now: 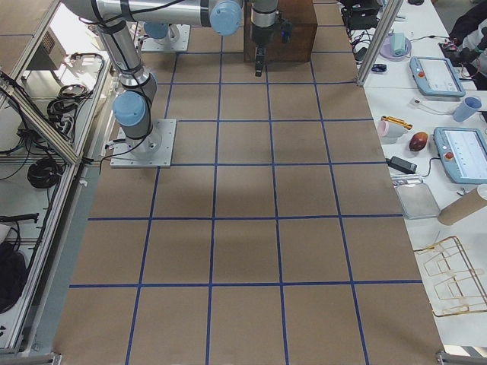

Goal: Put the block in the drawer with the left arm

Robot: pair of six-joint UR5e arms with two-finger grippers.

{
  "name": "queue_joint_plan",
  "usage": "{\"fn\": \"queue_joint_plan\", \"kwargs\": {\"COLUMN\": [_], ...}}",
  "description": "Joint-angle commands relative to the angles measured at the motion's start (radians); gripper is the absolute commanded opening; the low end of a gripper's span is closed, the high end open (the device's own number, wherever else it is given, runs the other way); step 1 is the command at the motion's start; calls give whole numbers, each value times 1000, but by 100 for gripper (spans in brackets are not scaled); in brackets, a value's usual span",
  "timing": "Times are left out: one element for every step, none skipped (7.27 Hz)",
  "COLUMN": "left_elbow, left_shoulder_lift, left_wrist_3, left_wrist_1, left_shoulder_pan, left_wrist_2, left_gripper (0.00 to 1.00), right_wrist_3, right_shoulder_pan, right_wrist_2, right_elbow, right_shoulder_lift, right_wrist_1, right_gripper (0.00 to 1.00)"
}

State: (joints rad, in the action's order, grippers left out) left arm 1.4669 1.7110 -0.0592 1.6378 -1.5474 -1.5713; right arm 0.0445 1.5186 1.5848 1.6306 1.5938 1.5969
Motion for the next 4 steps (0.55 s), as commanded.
{"fn": "queue_joint_plan", "kwargs": {"left_elbow": [39, 39, 39, 39], "left_shoulder_lift": [-33, -42, -47, -51], "left_wrist_3": [-2, 2, 2, 2], "left_wrist_1": [14, 22, 33, 33], "left_shoulder_pan": [-8, -8, -8, -8], "left_wrist_2": [2, 2, 4, 4], "left_gripper": [100, 100, 100, 100], "right_wrist_3": [0, 0, 0, 0], "right_shoulder_pan": [-2, 0, 0, 0], "right_wrist_2": [1, 1, 1, 1], "right_elbow": [0, 0, 0, 0], "right_shoulder_lift": [0, 0, 0, 0], "right_wrist_1": [0, 0, 0, 0], "right_gripper": [100, 100, 100, 100]}}
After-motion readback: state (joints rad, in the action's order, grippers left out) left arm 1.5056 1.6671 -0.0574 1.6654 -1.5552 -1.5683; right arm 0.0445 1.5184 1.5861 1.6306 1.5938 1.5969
